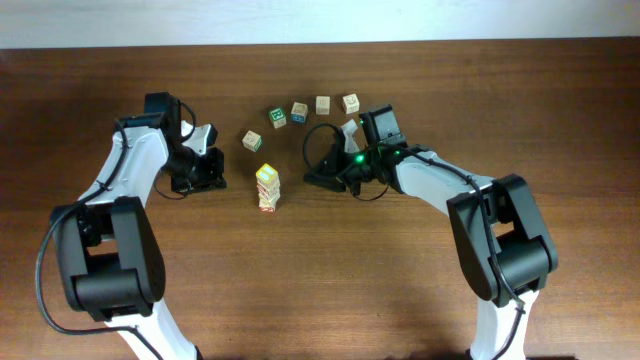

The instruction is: Rotate 5 blocks

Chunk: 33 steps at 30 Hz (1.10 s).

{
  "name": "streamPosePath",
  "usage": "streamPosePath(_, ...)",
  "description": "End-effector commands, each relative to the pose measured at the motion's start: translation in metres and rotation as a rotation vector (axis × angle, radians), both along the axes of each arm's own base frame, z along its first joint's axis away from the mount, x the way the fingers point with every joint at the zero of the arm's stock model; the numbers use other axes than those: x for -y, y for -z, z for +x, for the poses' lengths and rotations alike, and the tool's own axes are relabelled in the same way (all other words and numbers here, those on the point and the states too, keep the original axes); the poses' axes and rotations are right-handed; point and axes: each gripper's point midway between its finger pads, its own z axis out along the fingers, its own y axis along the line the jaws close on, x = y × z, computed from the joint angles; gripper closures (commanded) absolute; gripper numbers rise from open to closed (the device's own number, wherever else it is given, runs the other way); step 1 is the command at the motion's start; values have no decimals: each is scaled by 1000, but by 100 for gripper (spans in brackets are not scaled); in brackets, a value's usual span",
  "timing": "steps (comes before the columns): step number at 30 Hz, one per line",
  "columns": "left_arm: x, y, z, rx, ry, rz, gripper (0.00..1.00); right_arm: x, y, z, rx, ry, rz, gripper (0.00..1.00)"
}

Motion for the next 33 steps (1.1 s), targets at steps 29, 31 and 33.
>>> streamPosePath(29, -3, -3, 6, 12, -15, 1, 100, -37, 30, -25, -134, 138, -6, 95)
streamPosePath(31, -3, -3, 6, 12, -15, 0, 100, -37, 30, -24, -130, 145, -11, 95)
streamPosePath(33, -3, -3, 6, 12, -15, 1, 100, -37, 30, -24, -128, 145, -12, 96)
